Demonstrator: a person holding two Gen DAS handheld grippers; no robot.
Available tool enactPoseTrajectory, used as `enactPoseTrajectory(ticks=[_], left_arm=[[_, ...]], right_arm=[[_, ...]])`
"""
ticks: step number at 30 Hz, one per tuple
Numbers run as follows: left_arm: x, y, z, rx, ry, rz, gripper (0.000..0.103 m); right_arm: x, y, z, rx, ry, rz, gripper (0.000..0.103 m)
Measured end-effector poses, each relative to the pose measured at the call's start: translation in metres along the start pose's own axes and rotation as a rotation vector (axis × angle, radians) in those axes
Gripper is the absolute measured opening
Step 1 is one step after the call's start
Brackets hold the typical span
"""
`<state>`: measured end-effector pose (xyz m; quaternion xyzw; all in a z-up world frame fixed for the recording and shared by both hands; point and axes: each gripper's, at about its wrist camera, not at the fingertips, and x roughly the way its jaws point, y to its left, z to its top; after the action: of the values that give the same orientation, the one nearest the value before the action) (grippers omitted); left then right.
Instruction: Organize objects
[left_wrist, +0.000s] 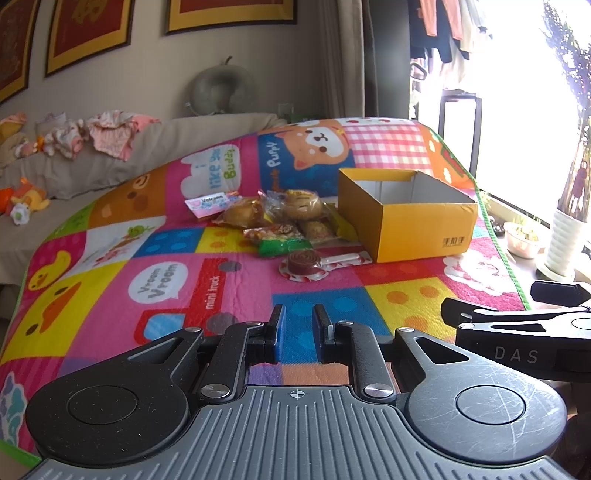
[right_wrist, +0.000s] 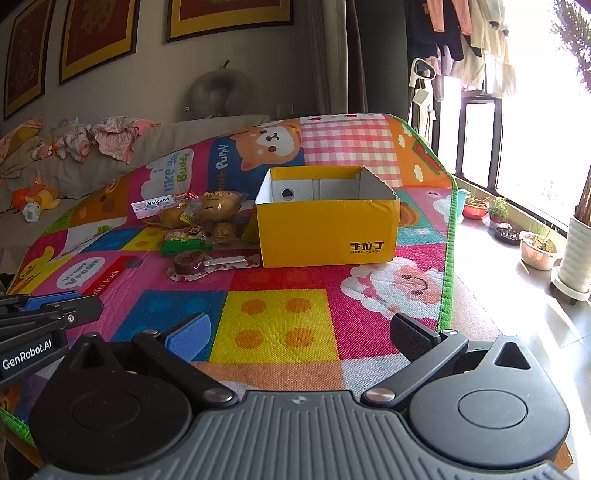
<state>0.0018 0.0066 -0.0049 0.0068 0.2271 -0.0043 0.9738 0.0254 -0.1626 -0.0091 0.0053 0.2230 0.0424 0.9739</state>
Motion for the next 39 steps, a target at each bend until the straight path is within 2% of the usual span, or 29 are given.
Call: enactPoseTrajectory(ticks=[7, 16, 23, 28, 33, 37, 39], left_arm=[[0.005, 0.004, 0.0, -0.01, 0.017, -0.01, 0.019], [0.032, 0.012, 0.028, 0.039, 0.029, -0.031, 0.019], [0.078, 0.02, 0.072, 0.073, 0.083, -0.133, 0.019], [0.119, 0.036, 0.098, 0.008, 0.134, -0.21, 0.019], [0.147, 0.042, 0.108, 0.01, 0.154, -0.237, 0.019], [0.165, 0.051, 0.136, -0.077, 0.152, -0.231, 0.019], [0.178, 0.052, 0.151, -0.095, 0.162, -0.24, 0.019]], right_arm=[[0.0, 0.001, 0.001, -0.013, -0.005, -0.008, 0.103], [0.015, -0.008, 0.017, -0.028, 0.018, 0.003, 0.103], [0.038, -0.023, 0.05, -0.055, 0.025, 0.023, 0.103], [0.066, -0.05, 0.09, -0.004, 0.032, 0.032, 0.103], [0.098, -0.076, 0.11, 0.081, 0.089, 0.108, 0.103], [0.119, -0.084, 0.125, 0.091, 0.083, 0.099, 0.103], [0.131, -0.092, 0.138, 0.142, 0.094, 0.075, 0.103]])
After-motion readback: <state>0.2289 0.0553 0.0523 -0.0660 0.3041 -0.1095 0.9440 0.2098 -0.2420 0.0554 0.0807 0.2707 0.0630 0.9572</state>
